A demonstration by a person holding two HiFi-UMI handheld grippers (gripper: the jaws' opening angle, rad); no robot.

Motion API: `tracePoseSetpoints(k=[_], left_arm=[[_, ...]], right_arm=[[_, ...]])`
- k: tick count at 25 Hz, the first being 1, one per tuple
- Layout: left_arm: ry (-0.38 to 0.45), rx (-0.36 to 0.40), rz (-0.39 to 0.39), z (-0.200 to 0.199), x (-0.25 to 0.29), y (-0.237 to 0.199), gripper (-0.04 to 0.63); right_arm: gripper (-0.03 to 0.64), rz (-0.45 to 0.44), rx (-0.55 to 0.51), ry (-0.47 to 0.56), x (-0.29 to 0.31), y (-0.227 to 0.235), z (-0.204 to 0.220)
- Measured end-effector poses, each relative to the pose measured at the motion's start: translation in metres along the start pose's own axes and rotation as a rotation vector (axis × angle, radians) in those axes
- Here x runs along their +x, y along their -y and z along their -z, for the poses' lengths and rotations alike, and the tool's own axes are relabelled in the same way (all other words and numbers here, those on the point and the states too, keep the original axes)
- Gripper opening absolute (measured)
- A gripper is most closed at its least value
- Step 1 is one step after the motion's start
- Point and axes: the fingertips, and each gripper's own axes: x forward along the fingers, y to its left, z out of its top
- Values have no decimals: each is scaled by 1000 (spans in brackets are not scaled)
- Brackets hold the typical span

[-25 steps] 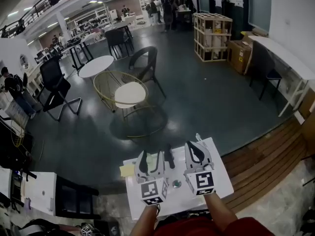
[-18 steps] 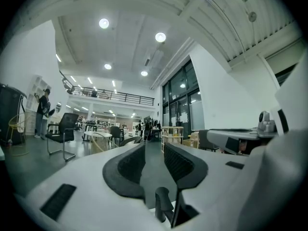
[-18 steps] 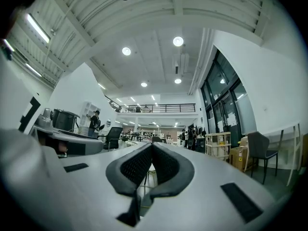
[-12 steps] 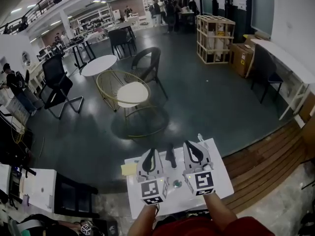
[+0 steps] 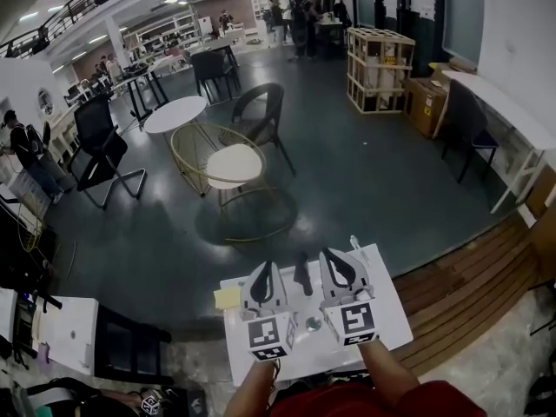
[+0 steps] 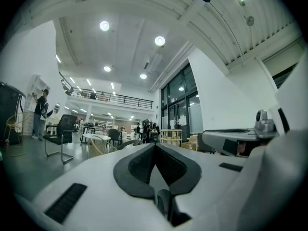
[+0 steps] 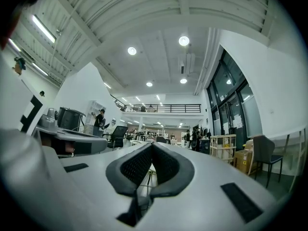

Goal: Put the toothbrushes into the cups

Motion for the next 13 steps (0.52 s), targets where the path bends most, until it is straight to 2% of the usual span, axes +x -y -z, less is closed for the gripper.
tracePoseSetpoints(k=[13], left_arm=[[1, -3, -15, 7, 4, -8, 29]], right_arm=[[28, -12, -8, -25, 7, -7, 12]])
